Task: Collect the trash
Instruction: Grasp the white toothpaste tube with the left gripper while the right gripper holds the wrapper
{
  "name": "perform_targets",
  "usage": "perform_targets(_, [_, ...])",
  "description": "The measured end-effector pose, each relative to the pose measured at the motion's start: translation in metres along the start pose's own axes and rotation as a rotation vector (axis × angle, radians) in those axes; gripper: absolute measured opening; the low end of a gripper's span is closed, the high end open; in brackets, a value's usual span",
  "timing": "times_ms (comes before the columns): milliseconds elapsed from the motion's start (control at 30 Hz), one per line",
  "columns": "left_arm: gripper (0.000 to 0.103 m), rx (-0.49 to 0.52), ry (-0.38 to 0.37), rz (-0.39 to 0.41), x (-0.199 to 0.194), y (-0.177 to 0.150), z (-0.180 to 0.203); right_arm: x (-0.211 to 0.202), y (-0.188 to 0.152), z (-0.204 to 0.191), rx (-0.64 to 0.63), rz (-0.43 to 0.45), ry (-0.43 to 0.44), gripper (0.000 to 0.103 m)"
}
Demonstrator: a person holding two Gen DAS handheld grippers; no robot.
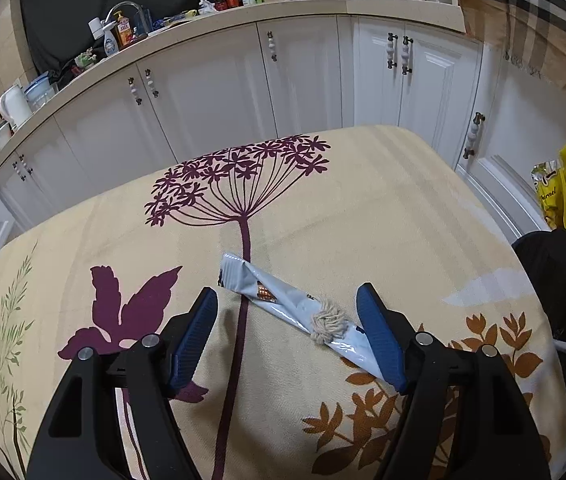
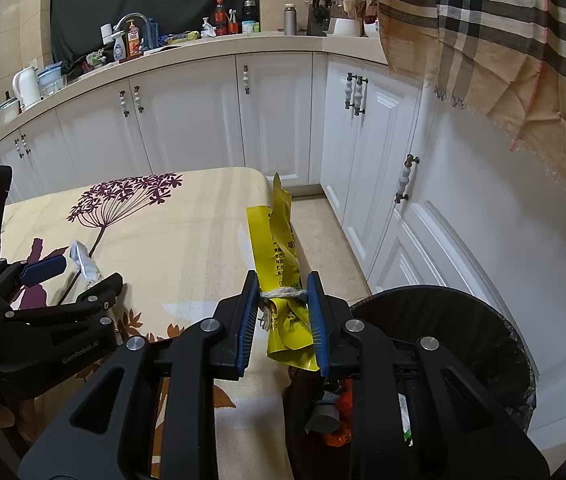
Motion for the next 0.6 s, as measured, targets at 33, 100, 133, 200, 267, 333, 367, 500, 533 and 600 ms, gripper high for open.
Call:
perform_targets(33, [0.068,-0.002,-0.002,-0.001,0.0,0.0,-0.001,0.0,0.0,0.0,0.0,0.0,0.001,0.024])
perform_targets(100, [0.064,-0.008,-0.013,-0.005,-0.001,-0.002,-0.001,0.0,0.0,0.0,-0.001,-0.001,0.0,0.024])
perform_targets(133, [0.06,-0.008,-0.017,-0.005,-0.001,-0.002,-0.001,0.0,0.0,0.0,-0.001,-0.001,0.001,0.024])
perform_targets(200, [0.054,-0.003,-0.028,-0.005,-0.003,-0.004,0.0,0.0,0.0,0.0,-0.001,-0.002,0.001,0.024])
perform_targets(267, [0.048,-0.004,-0.04,-0.009,-0.004,-0.005,0.001,0.0,0.0,0.0,-0.001,-0.002,0.002,0.024])
perform_targets(333, [0.039,-0.007,-0.057,-0.013,-0.005,-0.006,0.001,0.0,0.0,0.0,-0.001,-0.002,0.001,0.024])
perform_targets(367, [0.038,-0.006,-0.061,-0.014,-0.005,-0.006,0.001,0.0,0.0,0.0,0.0,-0.002,0.002,0.024])
perform_targets(500, [0.032,-0.001,-0.077,-0.011,-0.007,-0.009,0.0,-0.002,-0.003,-0.002,0.0,-0.007,-0.001,0.024])
perform_targets(533, [0.031,0.0,-0.078,-0.011,-0.008,-0.009,0.0,-0.002,-0.003,-0.002,0.001,-0.008,-0.001,0.024])
perform_targets(600, [0.029,0.002,-0.087,-0.009,-0.01,-0.011,-0.001,-0.004,-0.005,-0.003,0.002,-0.01,-0.003,0.024])
Point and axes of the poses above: each gripper's, at about its wrist camera, not at the fingertips, and x roughly the way its jaws point, z to its right, y to its top, the point moved 9 cm from there along x, roughly the way its jaws point, and after that the axes turned 9 degrees about -x, right-handed, at the moved point
